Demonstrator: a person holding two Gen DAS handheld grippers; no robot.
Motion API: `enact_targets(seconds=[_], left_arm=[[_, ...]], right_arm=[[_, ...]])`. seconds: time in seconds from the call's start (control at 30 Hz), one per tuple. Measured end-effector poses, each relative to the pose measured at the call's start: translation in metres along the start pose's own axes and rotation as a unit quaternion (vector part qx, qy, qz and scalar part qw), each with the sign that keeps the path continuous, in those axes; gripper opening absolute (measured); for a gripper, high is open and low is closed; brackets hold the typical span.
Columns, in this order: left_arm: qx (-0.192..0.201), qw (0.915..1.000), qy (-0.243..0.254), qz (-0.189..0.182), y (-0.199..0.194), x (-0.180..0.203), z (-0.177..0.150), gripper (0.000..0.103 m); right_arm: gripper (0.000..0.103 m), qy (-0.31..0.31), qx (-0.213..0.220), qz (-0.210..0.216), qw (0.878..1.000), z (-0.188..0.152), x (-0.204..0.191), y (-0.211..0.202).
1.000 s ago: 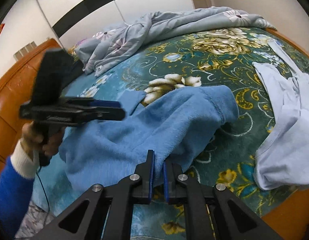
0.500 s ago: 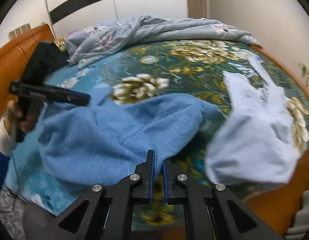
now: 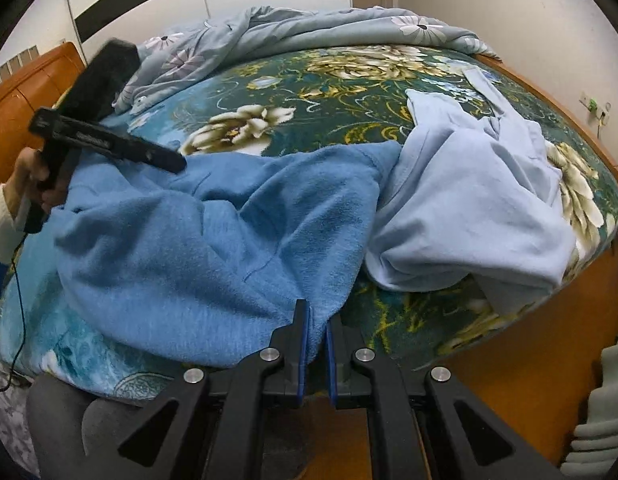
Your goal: Fold clothes
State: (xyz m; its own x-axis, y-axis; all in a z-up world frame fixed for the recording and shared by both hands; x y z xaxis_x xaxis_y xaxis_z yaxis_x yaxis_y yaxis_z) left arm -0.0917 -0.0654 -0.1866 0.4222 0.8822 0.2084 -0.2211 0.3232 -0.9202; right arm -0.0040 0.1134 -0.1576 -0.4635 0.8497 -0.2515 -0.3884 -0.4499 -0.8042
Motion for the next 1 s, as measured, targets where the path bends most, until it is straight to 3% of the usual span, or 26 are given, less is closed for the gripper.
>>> enact_targets(seconds=[0.13,0.17,0.2,0.27,0.3,0.57,0.77,0.83,0.93,1.0], left_arm=[[0.017,0.9997,-0.007,-0.019,-0.006,0.005,-0.003,0.060],[0.022,0.9996,-0.009,-0.015,-0.006,0.005,-0.004,0.054],[0.028,0.9995,-0.013,-0.009,-0.007,0.005,-0.004,0.037],[0.032,0.9991,-0.028,0.000,-0.006,0.003,-0.006,0.014],[0.036,0.9987,-0.036,0.003,-0.007,0.003,-0.006,0.010],[0.107,0.9903,-0.070,0.053,-0.057,-0.005,0.003,0.005],[0.218,0.9644,-0.105,0.106,-0.162,-0.033,0.010,0.005],[0.256,0.9504,-0.115,0.133,-0.206,-0.046,0.007,0.005],[0.313,0.9195,-0.139,0.192,-0.275,-0.069,-0.001,0.001],[0.342,0.9022,-0.162,0.206,-0.320,-0.085,-0.010,0.001]], right_arm=[[0.008,0.009,0.002,0.004,1.000,0.001,0.001,0.002],[0.008,0.011,0.002,0.004,1.000,0.002,0.001,0.003],[0.008,0.013,0.004,0.004,1.000,0.002,0.001,0.002],[0.008,0.018,0.007,0.006,1.000,0.004,0.002,0.001],[0.008,0.021,0.010,0.008,1.000,0.005,0.002,0.000],[0.008,0.007,0.046,-0.003,0.999,0.033,-0.011,-0.028],[0.008,-0.038,0.110,-0.021,0.993,0.094,-0.035,-0.070],[0.008,-0.061,0.133,-0.025,0.989,0.122,-0.050,-0.084],[0.008,-0.086,0.173,-0.030,0.981,0.165,-0.077,-0.107],[0.007,-0.095,0.196,-0.027,0.976,0.193,-0.096,-0.122]])
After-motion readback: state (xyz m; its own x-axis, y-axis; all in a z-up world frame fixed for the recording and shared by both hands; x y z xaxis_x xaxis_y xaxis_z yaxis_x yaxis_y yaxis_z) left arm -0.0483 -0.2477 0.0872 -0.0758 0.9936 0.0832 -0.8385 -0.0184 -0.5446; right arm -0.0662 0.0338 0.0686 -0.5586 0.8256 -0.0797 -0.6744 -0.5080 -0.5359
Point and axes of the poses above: each gripper's, at about its wrist camera, not at the fingertips, and y roughly the way its jaws point, x to its right, z to its top, the point moved 10 cm from there along y, roughly the way its jaws point, and after that the axes turned 12 degrees about z, right-handed, at the moved point
